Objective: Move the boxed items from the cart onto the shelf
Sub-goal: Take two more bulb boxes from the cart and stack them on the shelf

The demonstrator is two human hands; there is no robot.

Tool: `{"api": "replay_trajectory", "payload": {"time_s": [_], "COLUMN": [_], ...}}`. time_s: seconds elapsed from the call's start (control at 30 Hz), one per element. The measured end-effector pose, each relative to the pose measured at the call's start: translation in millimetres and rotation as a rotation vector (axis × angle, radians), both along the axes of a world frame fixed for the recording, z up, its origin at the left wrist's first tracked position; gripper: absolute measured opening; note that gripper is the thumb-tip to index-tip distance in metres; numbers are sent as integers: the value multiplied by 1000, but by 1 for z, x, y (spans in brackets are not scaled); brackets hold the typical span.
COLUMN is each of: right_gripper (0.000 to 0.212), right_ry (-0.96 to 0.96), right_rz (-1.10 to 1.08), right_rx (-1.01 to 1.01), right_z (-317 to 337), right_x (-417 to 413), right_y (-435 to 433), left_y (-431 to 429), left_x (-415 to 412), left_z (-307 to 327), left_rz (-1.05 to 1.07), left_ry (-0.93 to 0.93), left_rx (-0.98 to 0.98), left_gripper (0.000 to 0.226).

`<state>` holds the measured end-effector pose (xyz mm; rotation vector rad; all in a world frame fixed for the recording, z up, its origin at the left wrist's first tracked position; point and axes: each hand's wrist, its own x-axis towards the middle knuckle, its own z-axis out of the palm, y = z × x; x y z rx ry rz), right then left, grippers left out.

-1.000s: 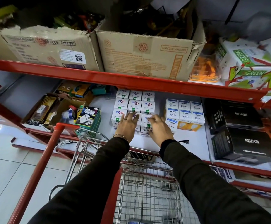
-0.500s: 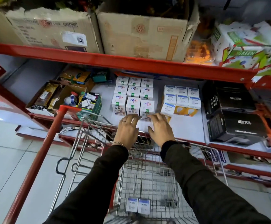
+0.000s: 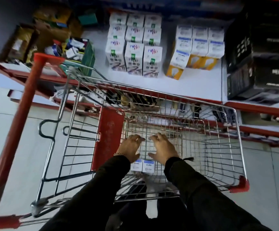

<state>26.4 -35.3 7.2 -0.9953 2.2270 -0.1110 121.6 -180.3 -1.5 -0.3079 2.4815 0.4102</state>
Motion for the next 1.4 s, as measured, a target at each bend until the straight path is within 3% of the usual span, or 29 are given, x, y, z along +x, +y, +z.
{"api": "replay_trajectory", "payload": {"time_s": [0.2,0.33,0.4,0.53,0.67,0.8,1.07,1.27,1.4], "right_gripper": [69,47,47,48,49,68,69,78,75], "right_ry": [-77,-78,-84,-104,-115,-99,6,113,177], "right_rz": [146,166,143,198,193,91,-123,-201,-193], "right_rx": [247,306,339,360,319,209,31,-75,-170], "right_z": [-17,-22,-81,-84,-84,-68,14,81,115], "right_x": [33,48,32,31,25,16,-28,-65,-92], "right_y": [5,0,-2,1,6,16,37,49,59], "left_y": [20,31,31,37,35,29,22,21,29], "left_x": [30,44,19,19,20,15,-30,-70,-98], "left_z": [-17,-21,-80,-82,-87,-75,12,74,105], "left_rz": [-78,-53,-37,1,30,107,123,112,66], "left_ry": [-242,-294,-326,-325,-281,-175,70,291,413], "left_rx": [9,-6,43,75,102,107,15,39,20], "left_gripper": [85,79,77,74,70,63,72,39,36]}}
